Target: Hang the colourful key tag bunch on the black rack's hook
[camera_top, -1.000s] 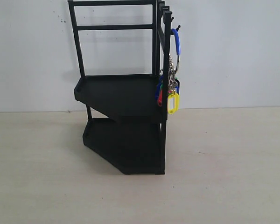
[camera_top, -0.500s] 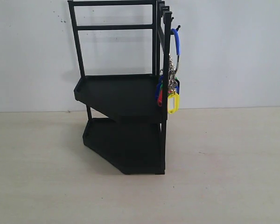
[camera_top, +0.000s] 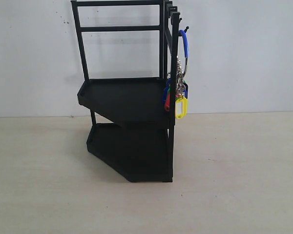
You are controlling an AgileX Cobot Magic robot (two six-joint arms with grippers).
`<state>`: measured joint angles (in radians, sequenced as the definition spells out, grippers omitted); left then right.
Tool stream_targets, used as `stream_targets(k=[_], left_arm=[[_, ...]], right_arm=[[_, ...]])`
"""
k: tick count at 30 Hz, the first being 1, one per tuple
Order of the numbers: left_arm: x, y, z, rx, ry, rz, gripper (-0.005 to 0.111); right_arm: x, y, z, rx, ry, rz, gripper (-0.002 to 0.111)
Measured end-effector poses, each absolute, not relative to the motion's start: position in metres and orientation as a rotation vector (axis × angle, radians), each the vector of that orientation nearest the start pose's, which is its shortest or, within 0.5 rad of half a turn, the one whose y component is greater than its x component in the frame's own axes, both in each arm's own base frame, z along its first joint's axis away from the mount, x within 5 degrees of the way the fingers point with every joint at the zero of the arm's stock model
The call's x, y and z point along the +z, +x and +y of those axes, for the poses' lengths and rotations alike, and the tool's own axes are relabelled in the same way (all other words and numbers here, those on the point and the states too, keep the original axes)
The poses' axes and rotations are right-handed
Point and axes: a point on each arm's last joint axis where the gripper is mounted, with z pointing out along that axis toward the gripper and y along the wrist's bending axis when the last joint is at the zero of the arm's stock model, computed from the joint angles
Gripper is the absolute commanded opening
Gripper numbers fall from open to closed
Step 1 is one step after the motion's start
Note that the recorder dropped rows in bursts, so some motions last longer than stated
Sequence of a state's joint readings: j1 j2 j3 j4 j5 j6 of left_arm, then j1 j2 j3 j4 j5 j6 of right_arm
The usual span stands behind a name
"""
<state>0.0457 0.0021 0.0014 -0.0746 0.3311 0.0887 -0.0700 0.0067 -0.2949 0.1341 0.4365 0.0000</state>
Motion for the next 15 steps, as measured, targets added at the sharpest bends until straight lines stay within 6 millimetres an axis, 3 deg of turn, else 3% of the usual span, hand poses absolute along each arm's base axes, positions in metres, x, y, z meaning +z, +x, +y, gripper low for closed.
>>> stream_targets(k=[10, 15], left_arm=[[0.183, 0.054, 0.0, 0.023, -0.008, 1.817, 0.004], [0.183, 0.054, 0.0, 0.023, -0.008, 1.817, 0.004]], right_arm=[[0.264, 0.033, 0.005, 0.116, 0.072, 1.706, 0.0], [0.238, 0.045, 0.003, 0.103, 0.083, 1.692, 0.0]])
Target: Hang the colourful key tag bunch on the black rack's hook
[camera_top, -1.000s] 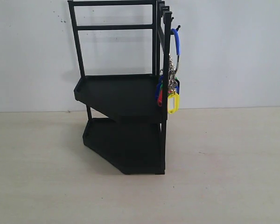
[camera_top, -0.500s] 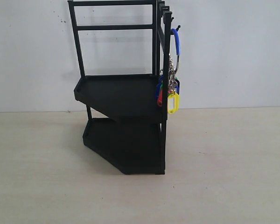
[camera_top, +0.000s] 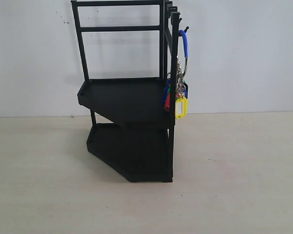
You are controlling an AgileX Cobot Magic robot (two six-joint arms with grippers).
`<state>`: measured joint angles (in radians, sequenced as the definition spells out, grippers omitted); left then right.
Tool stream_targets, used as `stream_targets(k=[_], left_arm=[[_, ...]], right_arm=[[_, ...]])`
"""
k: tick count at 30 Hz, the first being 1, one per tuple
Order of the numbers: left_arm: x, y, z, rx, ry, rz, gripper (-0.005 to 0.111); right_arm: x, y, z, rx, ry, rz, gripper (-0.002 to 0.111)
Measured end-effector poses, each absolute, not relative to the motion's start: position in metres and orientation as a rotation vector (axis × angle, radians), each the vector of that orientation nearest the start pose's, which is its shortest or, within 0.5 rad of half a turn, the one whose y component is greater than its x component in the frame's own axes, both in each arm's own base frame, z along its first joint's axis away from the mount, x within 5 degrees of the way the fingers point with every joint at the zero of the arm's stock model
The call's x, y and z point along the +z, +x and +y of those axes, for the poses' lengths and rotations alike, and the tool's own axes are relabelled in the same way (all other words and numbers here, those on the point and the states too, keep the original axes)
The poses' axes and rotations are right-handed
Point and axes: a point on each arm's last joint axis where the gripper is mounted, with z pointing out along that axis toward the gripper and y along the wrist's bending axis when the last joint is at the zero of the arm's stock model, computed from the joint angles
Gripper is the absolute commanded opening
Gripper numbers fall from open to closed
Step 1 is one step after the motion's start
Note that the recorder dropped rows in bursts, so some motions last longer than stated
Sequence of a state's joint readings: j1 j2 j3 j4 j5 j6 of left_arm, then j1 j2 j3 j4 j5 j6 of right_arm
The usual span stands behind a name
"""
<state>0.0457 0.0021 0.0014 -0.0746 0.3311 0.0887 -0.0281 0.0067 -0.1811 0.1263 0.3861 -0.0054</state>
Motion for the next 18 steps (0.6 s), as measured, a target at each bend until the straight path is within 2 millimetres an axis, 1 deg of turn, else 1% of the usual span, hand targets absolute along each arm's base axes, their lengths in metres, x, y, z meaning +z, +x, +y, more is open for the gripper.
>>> stream_targets(k=[1, 3, 4, 9, 18], left_arm=[[0.183, 0.054, 0.0, 0.023, -0.008, 1.817, 0.004], [0.183, 0.054, 0.0, 0.023, -0.008, 1.817, 0.004], [0.183, 0.054, 0.0, 0.023, -0.008, 1.817, 0.004], [0.183, 0.054, 0.0, 0.023, -0.008, 1.817, 0.004], [0.183, 0.054, 0.0, 0.023, -0.008, 1.817, 0.004]], right_arm=[[0.223, 0.05, 0.003, 0.108, 0.089, 1.698, 0.0], [0.198, 0.054, 0.003, 0.133, 0.095, 1.737, 0.0], [0.192, 0.055, 0.004, 0.145, 0.087, 1.754, 0.0], [0.183, 0.054, 0.007, 0.157, 0.024, 1.823, 0.0], [0.182, 0.054, 0.006, 0.139, 0.031, 1.831, 0.0]])
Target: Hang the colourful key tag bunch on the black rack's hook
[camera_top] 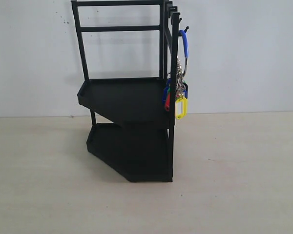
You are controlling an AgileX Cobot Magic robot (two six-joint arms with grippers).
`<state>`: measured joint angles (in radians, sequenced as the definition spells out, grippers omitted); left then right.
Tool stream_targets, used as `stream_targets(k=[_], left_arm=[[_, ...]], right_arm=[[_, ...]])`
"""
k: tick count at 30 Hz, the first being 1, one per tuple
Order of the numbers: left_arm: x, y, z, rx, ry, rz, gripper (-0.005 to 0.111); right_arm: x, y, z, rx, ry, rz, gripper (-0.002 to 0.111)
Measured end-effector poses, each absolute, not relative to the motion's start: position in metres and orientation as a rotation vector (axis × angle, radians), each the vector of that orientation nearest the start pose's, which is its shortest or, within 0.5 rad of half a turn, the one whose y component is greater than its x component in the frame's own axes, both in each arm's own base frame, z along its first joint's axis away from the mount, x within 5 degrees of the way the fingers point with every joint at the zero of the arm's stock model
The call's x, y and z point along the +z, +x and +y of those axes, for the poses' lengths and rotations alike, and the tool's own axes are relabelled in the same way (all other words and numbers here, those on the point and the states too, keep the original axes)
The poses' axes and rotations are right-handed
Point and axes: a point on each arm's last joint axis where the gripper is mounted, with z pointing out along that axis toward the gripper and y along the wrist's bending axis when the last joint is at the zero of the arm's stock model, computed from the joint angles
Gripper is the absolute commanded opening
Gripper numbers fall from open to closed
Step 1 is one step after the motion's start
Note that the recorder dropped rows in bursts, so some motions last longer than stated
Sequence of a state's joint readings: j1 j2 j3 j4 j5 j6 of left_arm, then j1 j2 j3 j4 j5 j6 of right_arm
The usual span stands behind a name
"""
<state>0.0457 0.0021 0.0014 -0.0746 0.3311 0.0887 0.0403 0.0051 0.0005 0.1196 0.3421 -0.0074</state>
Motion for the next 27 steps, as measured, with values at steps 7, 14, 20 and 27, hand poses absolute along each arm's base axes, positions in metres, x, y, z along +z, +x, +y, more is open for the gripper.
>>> stream_targets(k=[7, 14, 20, 27], left_arm=[[0.1828, 0.054, 0.0003, 0.023, -0.008, 1.817, 0.004], [0.1828, 0.054, 0.0003, 0.023, -0.008, 1.817, 0.004], [0.1828, 0.054, 0.0003, 0.023, -0.008, 1.817, 0.004], [0.1828, 0.054, 0.0003, 0.023, -0.008, 1.817, 0.004]], right_arm=[[0.1821, 0.0537, 0.0049, 0.127, 0.047, 1.83, 0.0], [0.1812, 0.0536, 0.0023, 0.098, 0.102, 1.838, 0.0], [0.1812, 0.0536, 0.0024, 0.102, 0.105, 1.837, 0.0], [0.1812, 0.0536, 0.0024, 0.102, 0.105, 1.837, 0.0]])
